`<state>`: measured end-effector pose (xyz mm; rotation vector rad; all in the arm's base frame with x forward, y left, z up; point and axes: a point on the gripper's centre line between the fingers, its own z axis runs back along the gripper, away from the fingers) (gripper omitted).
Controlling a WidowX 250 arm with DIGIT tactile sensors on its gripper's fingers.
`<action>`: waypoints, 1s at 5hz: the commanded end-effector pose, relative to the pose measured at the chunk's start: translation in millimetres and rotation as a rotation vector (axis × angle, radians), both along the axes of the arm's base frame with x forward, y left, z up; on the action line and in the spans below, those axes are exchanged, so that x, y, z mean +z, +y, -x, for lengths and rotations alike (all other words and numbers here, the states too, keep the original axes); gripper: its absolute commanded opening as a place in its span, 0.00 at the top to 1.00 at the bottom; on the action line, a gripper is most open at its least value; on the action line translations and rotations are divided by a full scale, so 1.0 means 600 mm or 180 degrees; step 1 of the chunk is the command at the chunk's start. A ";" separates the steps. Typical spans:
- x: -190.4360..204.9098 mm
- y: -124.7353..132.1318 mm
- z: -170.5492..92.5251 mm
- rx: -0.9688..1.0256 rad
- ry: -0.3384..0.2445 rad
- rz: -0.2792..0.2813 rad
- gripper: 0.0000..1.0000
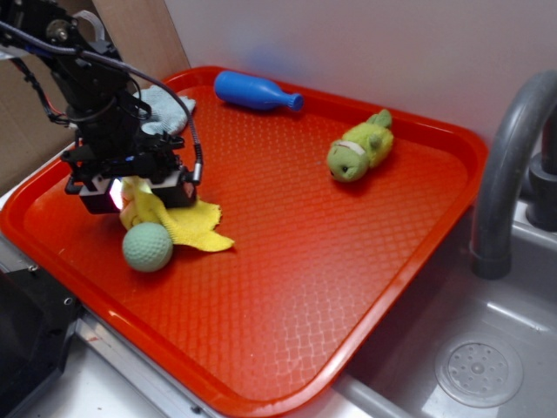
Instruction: Grab the yellow cloth.
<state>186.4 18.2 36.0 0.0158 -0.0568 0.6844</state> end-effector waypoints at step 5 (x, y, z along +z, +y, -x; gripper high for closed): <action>0.339 -0.022 -0.076 -0.2547 -0.0078 0.0140 1.00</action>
